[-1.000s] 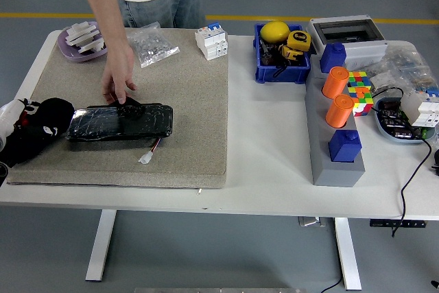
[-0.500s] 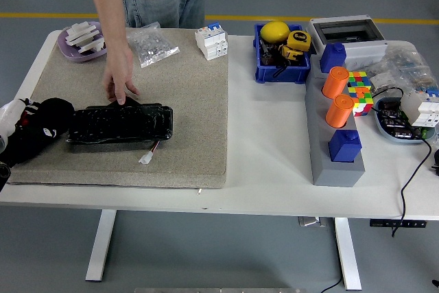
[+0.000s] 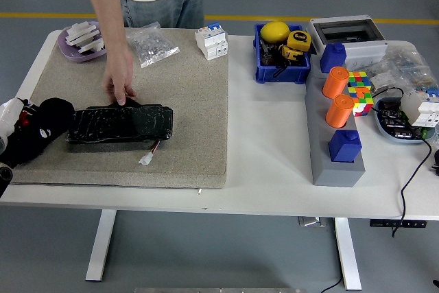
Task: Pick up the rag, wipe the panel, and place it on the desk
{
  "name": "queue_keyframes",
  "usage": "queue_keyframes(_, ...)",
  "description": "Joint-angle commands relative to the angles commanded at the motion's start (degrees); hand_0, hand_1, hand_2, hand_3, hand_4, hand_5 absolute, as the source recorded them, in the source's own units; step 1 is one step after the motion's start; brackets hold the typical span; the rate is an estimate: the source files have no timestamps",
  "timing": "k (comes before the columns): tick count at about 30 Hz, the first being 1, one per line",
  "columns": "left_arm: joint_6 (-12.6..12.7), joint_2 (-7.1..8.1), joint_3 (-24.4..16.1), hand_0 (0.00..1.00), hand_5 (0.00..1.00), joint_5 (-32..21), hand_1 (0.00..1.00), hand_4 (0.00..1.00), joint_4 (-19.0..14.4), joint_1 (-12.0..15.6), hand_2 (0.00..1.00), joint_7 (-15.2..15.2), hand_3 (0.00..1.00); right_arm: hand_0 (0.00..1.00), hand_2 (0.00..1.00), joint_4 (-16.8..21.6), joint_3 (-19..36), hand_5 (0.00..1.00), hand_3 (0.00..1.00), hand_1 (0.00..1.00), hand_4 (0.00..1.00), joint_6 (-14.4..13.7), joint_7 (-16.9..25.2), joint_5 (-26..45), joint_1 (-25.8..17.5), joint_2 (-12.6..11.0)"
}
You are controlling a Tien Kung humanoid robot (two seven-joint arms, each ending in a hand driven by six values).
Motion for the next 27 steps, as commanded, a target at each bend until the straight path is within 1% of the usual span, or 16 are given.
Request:
queue_keyframes(4,1.3,-0.04,0.3,0.243,0.002,-0.5,0.243,0.582,0.2,0.0,0.633,-0.6,0.588,0.740,0.656,0.0,0.0,0.603,0.620,0.534,0.998,0.0,0.0,0.0,0.0,0.0)
queue_keyframes(5,1.5,-0.06,0.3,0.225,0.002,-0.6,0.200,0.517,0.3,0.0,0.596,-0.6,0.562,0.740,0.656,0.0,0.0,0.603,0.620,0.534,0.998,0.0,0.0,0.0,0.0,0.0)
queue_keyframes(10,2.1,-0.27,0.5,0.225,0.002,-0.1,0.200,0.517,0.7,0.1,0.596,-0.7,0.562,0.740,0.656,0.0,0.0,0.603,0.620,0.534,0.998,-0.1,0.0,0.0,0.1,0.0)
queue_keyframes(11,2.2,-0.32,0.5,0.213,0.002,0.0,0.171,0.447,0.7,0.1,0.585,-0.7,0.554,0.740,0.656,0.0,0.0,0.603,0.621,0.534,0.998,-0.1,0.0,0.0,0.1,0.0)
queue_keyframes(16,3.6,-0.54,-0.5,0.213,0.002,1.5,0.171,0.447,0.3,0.6,0.585,-1.0,0.554,0.740,0.656,0.0,-0.2,0.603,0.621,0.534,0.998,-0.1,0.0,0.1,0.1,0.0)
queue_keyframes(17,3.9,-0.65,-1.5,0.205,0.002,2.5,0.146,0.378,-0.4,1.0,0.576,-0.8,0.547,0.740,0.656,0.0,-0.2,0.604,0.620,0.534,0.998,0.0,0.0,0.1,0.1,0.0)
queue_keyframes(20,4.4,-0.79,-4.2,0.205,0.002,4.8,0.146,0.378,-2.9,2.1,0.576,-0.1,0.547,0.740,0.656,-0.1,-0.2,0.604,0.620,0.534,0.998,0.0,0.0,0.1,0.0,0.0)
queue_keyframes(24,4.2,-0.95,-8.2,0.202,0.002,7.4,0.132,0.376,-9.0,4.7,0.569,2.5,0.541,0.741,0.657,0.0,-0.2,0.605,0.622,0.534,0.998,0.0,0.0,0.1,-0.3,-0.2)
queue_keyframes(25,4.1,-0.99,-8.8,0.202,0.002,7.7,0.132,0.376,-11.3,5.5,0.569,3.4,0.541,0.741,0.657,0.0,-0.2,0.605,0.622,0.534,0.998,0.1,-0.1,0.2,-0.3,-0.2)
queue_keyframes(27,3.7,-1.14,-9.3,0.202,0.002,8.2,0.132,0.376,-14.6,6.7,0.569,4.7,0.541,0.741,0.657,0.0,-0.2,0.605,0.622,0.534,0.998,0.1,0.0,0.1,-0.4,-0.2)
